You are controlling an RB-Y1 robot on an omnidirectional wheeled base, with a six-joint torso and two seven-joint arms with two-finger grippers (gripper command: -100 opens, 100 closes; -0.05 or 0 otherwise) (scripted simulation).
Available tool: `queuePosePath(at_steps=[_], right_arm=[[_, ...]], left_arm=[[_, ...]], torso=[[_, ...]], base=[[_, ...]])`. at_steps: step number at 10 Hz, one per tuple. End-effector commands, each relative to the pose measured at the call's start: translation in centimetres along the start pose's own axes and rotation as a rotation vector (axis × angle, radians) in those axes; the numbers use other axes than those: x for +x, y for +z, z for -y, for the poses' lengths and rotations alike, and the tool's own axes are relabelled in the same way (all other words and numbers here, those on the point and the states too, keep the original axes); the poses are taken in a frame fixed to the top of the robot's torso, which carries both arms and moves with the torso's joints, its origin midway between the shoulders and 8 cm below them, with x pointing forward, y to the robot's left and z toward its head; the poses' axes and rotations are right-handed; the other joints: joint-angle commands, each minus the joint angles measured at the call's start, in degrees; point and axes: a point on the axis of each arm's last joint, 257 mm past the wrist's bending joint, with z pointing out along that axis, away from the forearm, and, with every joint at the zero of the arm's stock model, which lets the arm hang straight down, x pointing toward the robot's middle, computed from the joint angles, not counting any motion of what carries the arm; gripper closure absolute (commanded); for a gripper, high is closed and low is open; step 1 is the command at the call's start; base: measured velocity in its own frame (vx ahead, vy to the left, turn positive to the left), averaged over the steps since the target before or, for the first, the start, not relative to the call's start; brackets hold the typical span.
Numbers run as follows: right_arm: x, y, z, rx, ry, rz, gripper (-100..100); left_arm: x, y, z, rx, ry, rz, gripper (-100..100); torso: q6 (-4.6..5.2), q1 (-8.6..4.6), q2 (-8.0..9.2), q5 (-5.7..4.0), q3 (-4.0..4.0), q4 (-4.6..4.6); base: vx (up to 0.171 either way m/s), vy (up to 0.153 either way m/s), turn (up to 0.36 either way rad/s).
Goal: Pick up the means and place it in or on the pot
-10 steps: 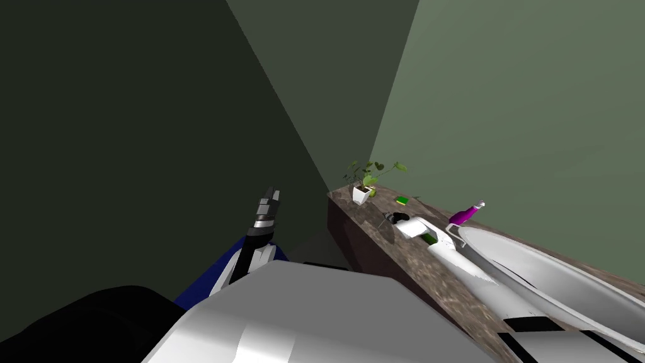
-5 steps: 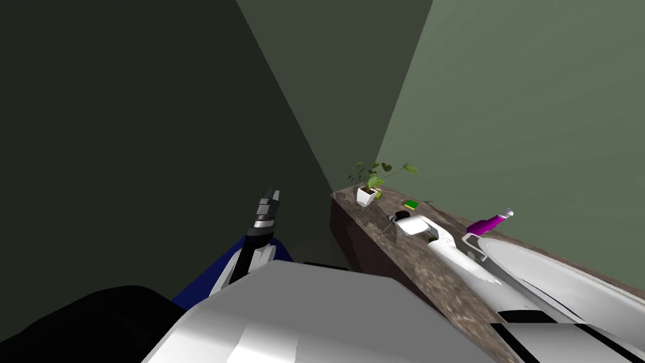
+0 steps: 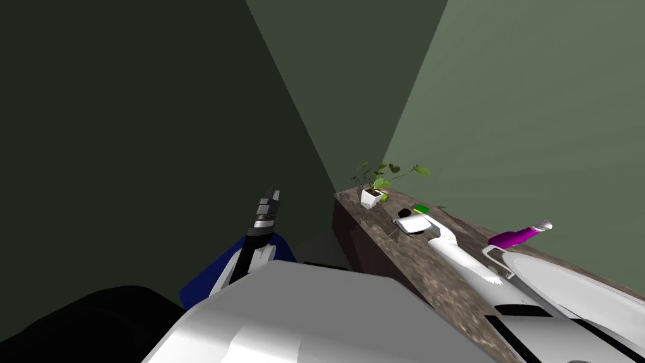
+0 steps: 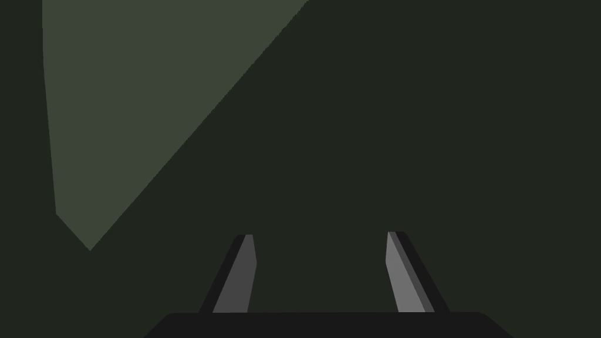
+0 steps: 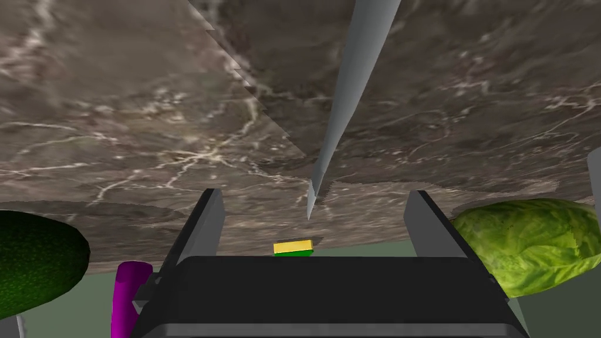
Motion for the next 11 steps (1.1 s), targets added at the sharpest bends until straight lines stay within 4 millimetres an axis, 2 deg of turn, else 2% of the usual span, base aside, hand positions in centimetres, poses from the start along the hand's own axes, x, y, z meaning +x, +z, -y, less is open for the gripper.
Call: queuePosePath(at_steps=[1, 6, 7, 8, 9, 11], right_arm=[[0.1, 0.0, 0.8, 0.036, 0.005, -0.018, -100], [0.3, -0.2, 2.5, 0.111, 0.016, -0.06, -100], [0.2, -0.2, 2.2, 0.099, 0.015, -0.053, -100], [0.3, -0.2, 2.2, 0.103, 0.015, -0.055, 0], [-0.2, 0.5, 3.3, 0.118, 0.038, -0.052, -100], [-0.7, 1.2, 4.3, 0.134, 0.061, -0.05, -100]], left_arm=[[0.0, 0.0, 0.0, 0.0, 0.0, 0.0, 0], [0.0, 0.0, 0.0, 0.0, 0.0, 0.0, 0], [0.0, 0.0, 0.0, 0.0, 0.0, 0.0, 0], [0.0, 0.0, 0.0, 0.0, 0.0, 0.0, 0], [0.0, 0.0, 0.0, 0.0, 0.0, 0.0, 0], [0.0, 0.0, 0.0, 0.0, 0.0, 0.0, 0]], torso=[[0.0, 0.0, 0.0, 0.0, 0.0, 0.0], [0.02, 0.02, 0.01, 0.0, 0.01, 0.0], [0.01, 0.03, 0.01, 0.01, 0.01, 0.0], [0.03, 0.03, 0.02, 0.01, 0.01, 0.0], [0.03, 0.04, 0.02, 0.01, 0.01, 0.0], [0.0, -0.04, 0.19, -0.01, 0.11, 0.04]], base=[[0.002, -0.01, 0.088], [0.001, -0.008, 0.078], [0.0, -0.004, 0.017], [0.0, 0.0, 0.0], [-0.034, -0.015, 0.183], [-0.059, -0.027, 0.184]])
